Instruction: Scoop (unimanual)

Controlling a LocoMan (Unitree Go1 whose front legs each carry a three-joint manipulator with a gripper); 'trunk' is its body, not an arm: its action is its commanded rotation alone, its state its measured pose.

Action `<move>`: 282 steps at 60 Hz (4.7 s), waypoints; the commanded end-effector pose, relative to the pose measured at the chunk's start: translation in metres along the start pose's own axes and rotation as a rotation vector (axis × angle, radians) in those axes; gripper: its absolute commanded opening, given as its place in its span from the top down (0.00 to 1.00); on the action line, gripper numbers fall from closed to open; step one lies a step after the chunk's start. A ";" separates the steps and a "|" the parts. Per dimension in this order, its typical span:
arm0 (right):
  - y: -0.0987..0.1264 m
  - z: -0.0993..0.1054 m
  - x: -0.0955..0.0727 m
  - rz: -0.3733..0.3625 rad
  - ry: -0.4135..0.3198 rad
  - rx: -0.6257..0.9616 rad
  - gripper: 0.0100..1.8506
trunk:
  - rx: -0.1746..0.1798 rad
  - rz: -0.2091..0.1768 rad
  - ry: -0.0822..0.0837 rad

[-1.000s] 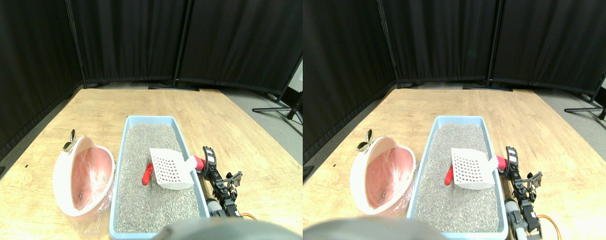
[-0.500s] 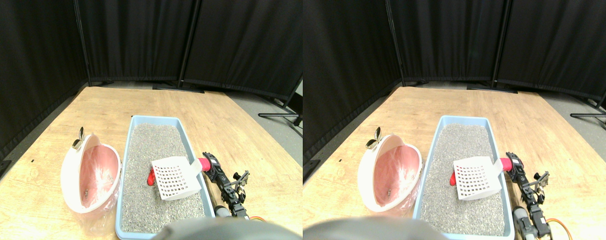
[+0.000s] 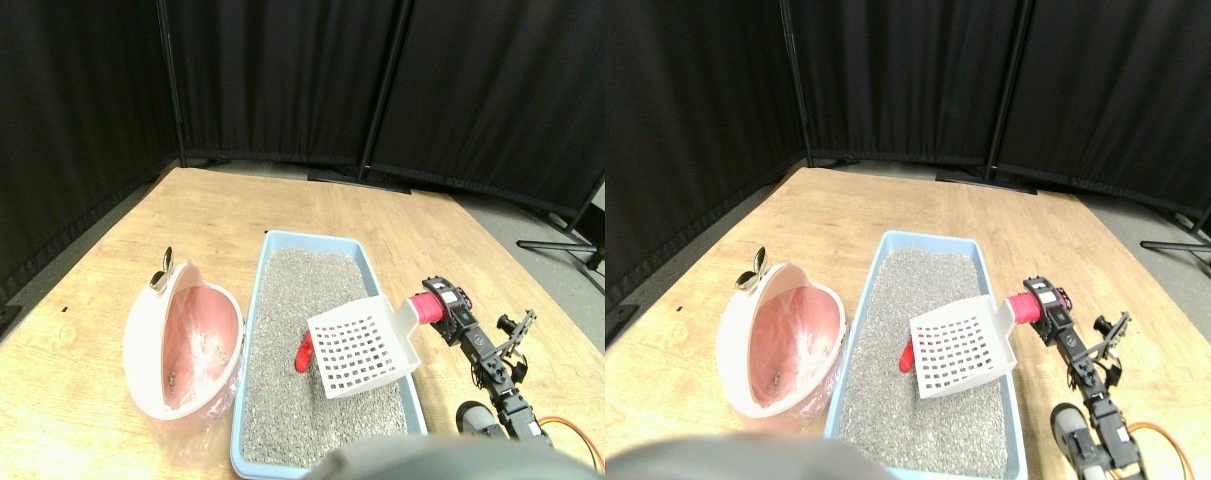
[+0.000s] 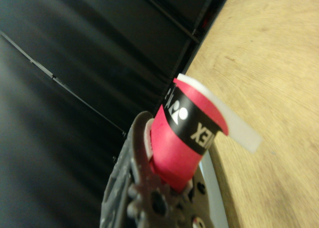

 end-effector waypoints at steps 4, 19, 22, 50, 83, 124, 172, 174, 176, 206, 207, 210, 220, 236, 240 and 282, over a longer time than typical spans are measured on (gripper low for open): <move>0.004 0.040 0.009 0.087 -0.106 -0.057 0.98 | -0.044 0.038 0.017; 0.008 0.060 0.025 0.112 -0.104 -0.216 0.98 | -0.066 0.065 0.026; 0.008 0.061 0.027 0.118 -0.108 -0.254 0.98 | -0.067 0.068 0.028; 0.012 0.062 0.036 -0.071 -0.135 -0.422 0.98 | -0.059 0.061 0.033; 0.016 0.079 0.035 -0.090 -0.029 -0.526 0.98 | -0.090 0.035 0.049; 0.011 0.062 0.034 0.018 -0.055 -0.513 0.98 | -0.090 -0.002 0.095; 0.015 0.059 0.046 0.096 -0.060 -0.657 0.98 | -0.121 0.018 0.100; 0.016 0.056 0.046 0.129 -0.073 -0.668 0.98 | -0.123 0.020 0.100; 0.018 0.055 0.046 0.130 -0.073 -0.676 0.98 | -0.125 0.022 0.101; 0.036 0.041 0.054 0.213 -0.109 -0.684 0.98 | -0.149 0.055 0.107; 0.036 0.042 0.054 0.215 -0.109 -0.686 0.98 | -0.148 0.053 0.106; 0.037 0.044 0.055 0.213 -0.115 -0.695 0.98 | -0.147 0.051 0.105; 0.037 0.049 0.055 0.253 -0.131 -0.723 0.98 | -0.140 0.041 0.105; 0.050 0.038 0.051 0.368 -0.110 -0.726 0.98 | -0.142 0.035 0.113; 0.057 0.029 0.048 0.384 -0.083 -0.717 0.98 | -0.148 0.037 0.113; 0.097 -0.027 0.031 0.329 0.213 -0.371 0.98 | -0.174 0.074 0.117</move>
